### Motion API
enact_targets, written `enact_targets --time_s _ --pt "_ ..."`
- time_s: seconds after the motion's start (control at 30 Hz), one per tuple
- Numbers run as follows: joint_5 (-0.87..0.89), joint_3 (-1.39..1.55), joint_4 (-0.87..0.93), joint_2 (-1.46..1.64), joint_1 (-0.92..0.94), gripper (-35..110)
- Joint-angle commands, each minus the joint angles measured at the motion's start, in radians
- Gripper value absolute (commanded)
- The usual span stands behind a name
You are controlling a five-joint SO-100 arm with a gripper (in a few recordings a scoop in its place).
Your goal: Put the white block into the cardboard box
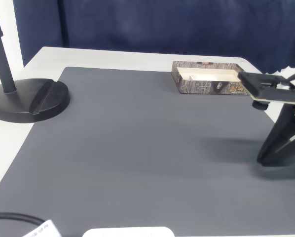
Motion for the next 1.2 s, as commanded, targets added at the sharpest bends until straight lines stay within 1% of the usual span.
enact_targets --time_s 0.0,0.43,0.53,1.17 --pt "0.006 0.035 -0.018 0.06 -0.003 -2" --pt "0.018 0.081 -0.02 0.15 -0.005 -2" --pt "0.055 0.089 -0.017 0.186 -0.002 -2" --pt "0.112 0.17 -0.054 0.187 0.003 -2"
